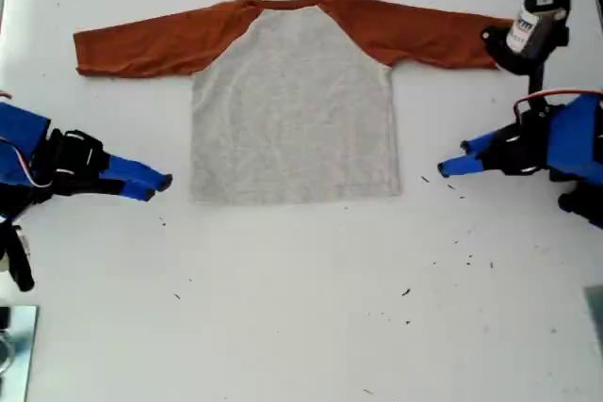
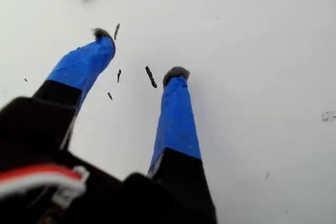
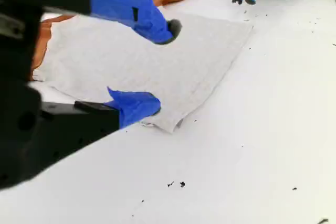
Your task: Fold t shirt
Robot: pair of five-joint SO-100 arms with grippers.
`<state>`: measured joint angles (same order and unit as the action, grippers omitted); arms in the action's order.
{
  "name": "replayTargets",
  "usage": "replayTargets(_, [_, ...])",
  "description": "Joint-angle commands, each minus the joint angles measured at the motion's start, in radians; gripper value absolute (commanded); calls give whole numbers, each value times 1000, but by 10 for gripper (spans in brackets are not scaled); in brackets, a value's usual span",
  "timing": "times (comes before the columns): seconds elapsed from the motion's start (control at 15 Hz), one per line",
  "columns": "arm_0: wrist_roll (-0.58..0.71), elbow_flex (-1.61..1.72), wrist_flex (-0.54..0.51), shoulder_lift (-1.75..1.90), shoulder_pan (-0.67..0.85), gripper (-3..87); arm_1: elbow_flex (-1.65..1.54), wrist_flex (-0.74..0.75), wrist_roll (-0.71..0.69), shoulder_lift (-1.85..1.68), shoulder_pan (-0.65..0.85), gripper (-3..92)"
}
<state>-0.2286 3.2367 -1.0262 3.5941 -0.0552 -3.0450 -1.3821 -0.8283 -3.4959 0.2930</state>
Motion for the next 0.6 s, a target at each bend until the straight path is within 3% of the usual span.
replayTargets(0.0, [400, 12, 3, 8, -3, 170, -44, 6, 196, -5, 11, 215])
replayTargets(0.07, [400, 12, 3, 8, -3, 170, -44, 6, 388, -5, -9, 215])
replayTargets(0.13, [400, 12, 3, 8, -3, 170, -44, 6, 483, -5, -67, 215])
replayTargets(0.2, [400, 12, 3, 8, -2, 170, -44, 6, 325, -6, -92, 215])
replayTargets(0.27, [399, 12, 3, 8, 3, 169, -46, 17, 321, -9, -95, 214])
replayTargets(0.33, [383, 12, 2, 9, 12, 168, -48, 17, 713, -9, -123, 214])
replayTargets(0.4, [380, 12, 2, 9, 23, 167, -44, 11, 723, -9, -132, 214])
replayTargets(0.47, [370, 12, 2, 9, 46, 167, -44, 6, 615, -9, -147, 201])
replayTargets(0.53, [334, 11, 0, 9, 83, 167, -40, 28, 624, -9, -147, 33])
